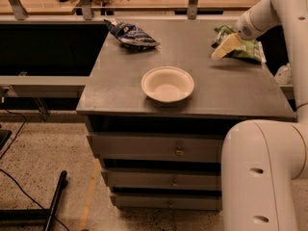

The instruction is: Place green jalapeno chip bag into paper bowl

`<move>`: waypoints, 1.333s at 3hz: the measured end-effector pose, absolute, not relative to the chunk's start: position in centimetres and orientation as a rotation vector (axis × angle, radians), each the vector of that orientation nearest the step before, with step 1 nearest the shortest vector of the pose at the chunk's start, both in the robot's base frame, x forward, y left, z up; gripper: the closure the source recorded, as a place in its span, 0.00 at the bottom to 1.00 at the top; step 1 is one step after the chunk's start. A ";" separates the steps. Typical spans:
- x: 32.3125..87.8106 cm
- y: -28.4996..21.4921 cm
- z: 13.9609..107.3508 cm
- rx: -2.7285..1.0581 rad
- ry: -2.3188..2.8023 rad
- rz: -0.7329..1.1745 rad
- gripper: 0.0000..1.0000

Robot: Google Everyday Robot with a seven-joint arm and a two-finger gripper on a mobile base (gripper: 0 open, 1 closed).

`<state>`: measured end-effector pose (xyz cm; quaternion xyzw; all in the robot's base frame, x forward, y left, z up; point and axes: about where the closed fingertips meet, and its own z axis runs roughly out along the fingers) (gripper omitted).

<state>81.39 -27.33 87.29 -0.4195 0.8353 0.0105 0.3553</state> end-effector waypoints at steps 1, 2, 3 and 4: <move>81.4 -27.4 86.3 -1.158 2.154 -0.009 0.18; 81.3 -27.2 85.6 -1.215 2.148 -0.022 0.41; 80.8 -26.0 86.6 -1.197 2.107 0.063 0.64; 81.0 -23.7 90.7 -1.203 2.010 0.068 0.88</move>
Offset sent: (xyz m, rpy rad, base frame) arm 0.0096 -0.0098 -0.0064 -0.1267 0.0169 0.1144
